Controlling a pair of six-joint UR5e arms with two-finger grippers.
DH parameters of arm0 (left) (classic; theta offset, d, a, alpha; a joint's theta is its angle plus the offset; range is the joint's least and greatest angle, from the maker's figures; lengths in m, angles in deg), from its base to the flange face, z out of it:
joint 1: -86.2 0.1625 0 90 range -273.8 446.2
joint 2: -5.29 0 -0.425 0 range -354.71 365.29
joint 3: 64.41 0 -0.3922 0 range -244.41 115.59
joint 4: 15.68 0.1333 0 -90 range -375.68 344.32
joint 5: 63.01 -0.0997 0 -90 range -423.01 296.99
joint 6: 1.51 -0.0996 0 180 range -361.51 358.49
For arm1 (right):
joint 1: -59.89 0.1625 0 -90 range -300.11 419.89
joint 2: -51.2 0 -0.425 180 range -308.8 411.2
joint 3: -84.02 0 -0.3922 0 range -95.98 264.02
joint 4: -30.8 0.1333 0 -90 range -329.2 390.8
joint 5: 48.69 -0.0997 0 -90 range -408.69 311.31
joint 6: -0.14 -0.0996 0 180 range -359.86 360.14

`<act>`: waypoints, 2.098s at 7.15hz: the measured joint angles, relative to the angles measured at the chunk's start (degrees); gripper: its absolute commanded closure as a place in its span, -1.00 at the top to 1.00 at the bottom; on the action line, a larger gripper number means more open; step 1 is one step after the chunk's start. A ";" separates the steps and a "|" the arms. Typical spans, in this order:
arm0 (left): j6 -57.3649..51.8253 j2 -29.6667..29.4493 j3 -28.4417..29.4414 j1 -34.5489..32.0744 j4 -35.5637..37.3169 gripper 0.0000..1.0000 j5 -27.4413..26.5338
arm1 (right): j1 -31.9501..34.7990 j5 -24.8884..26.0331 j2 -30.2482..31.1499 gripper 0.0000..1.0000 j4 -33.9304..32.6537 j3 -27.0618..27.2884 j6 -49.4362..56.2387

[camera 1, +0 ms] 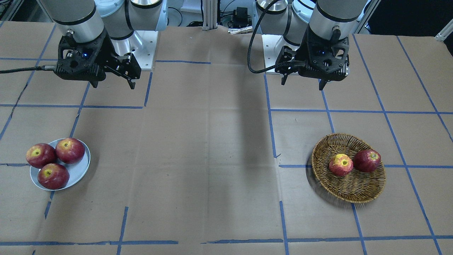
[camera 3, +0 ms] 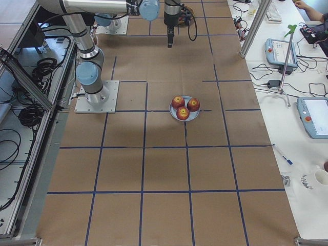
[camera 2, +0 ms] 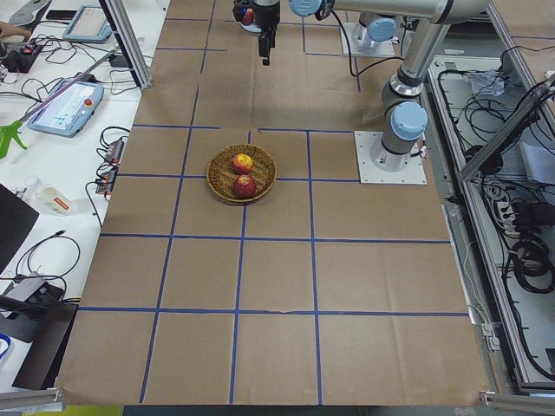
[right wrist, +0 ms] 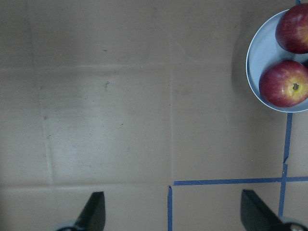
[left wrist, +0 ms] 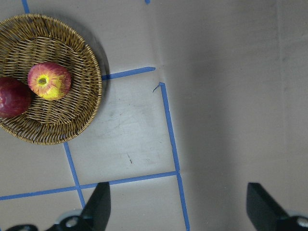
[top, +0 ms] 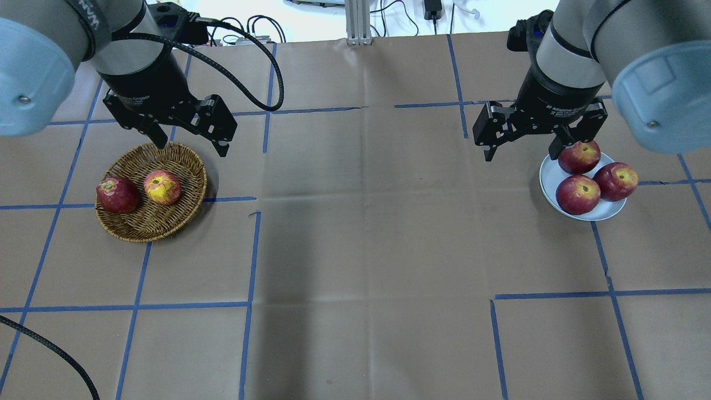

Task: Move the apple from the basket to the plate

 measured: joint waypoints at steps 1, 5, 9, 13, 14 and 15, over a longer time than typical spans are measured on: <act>0.03 -0.06 0.00 0.00 0.12 0.98 -0.01 | 0.00 0.00 0.00 1.00 0.02 0.00 -0.01; -2.12 0.33 -0.16 0.82 0.17 0.98 0.03 | 0.00 0.00 0.00 1.00 0.00 0.00 -0.01; -21.92 0.73 -8.80 9.96 10.00 0.98 -0.27 | 0.02 0.00 0.00 1.00 0.00 0.00 -0.02; -37.79 -5.79 -17.57 18.22 24.83 0.98 -0.31 | 0.08 0.00 0.00 1.00 -0.01 0.00 0.02; -39.06 -9.36 -17.14 18.81 27.48 0.98 -0.45 | 0.09 0.00 0.00 1.00 0.00 0.00 0.02; -40.10 -12.11 -16.77 19.04 30.18 0.98 -0.48 | 0.07 0.00 0.00 1.00 0.00 0.00 0.04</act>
